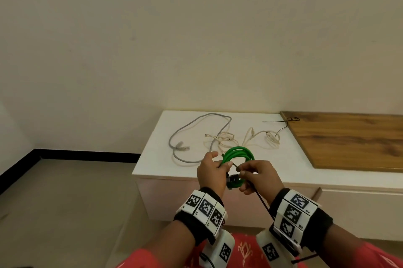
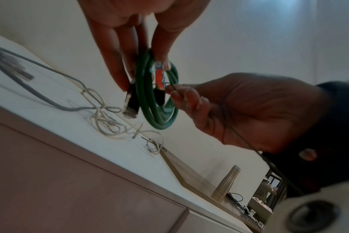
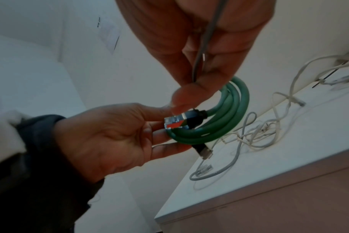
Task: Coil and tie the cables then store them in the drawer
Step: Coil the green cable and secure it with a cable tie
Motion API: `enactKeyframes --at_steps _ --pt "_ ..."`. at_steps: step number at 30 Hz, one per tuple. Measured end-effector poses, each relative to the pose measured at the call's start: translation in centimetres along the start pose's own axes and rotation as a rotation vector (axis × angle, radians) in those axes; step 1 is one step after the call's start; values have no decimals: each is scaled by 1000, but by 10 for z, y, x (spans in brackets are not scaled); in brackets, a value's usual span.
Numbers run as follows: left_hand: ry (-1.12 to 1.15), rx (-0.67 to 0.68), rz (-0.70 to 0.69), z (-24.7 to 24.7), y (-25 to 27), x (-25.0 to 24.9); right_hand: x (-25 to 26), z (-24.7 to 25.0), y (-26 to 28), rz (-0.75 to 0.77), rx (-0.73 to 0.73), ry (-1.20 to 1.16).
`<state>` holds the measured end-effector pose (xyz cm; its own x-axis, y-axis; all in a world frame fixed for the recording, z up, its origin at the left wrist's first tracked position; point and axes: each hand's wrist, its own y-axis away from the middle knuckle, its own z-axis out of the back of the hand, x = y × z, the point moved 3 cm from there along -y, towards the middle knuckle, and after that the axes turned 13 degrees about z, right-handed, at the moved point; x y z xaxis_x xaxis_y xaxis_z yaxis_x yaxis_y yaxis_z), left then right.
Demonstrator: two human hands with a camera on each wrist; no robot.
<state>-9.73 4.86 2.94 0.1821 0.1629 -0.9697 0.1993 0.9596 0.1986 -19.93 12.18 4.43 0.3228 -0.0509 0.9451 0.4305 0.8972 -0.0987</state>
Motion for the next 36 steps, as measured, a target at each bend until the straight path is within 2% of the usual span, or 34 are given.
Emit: enactKeyframes --at_steps 11,18,22,26,28,32,36 --pt "1 4 -5 7 -5 -3 10 1 6 25 149 -128" --pt "82 22 24 14 -9 -10 29 14 14 155 291 -125" --pt "72 43 39 15 -8 -13 40 23 26 267 329 -67" --pt "77 50 65 19 -8 -14 57 34 44 484 345 112" --pt "85 75 73 19 -5 -15 65 39 51 558 340 129" --pt "68 182 93 12 8 -18 67 41 46 446 304 -92" --pt "43 277 100 6 18 -22 51 39 45 212 263 -87"
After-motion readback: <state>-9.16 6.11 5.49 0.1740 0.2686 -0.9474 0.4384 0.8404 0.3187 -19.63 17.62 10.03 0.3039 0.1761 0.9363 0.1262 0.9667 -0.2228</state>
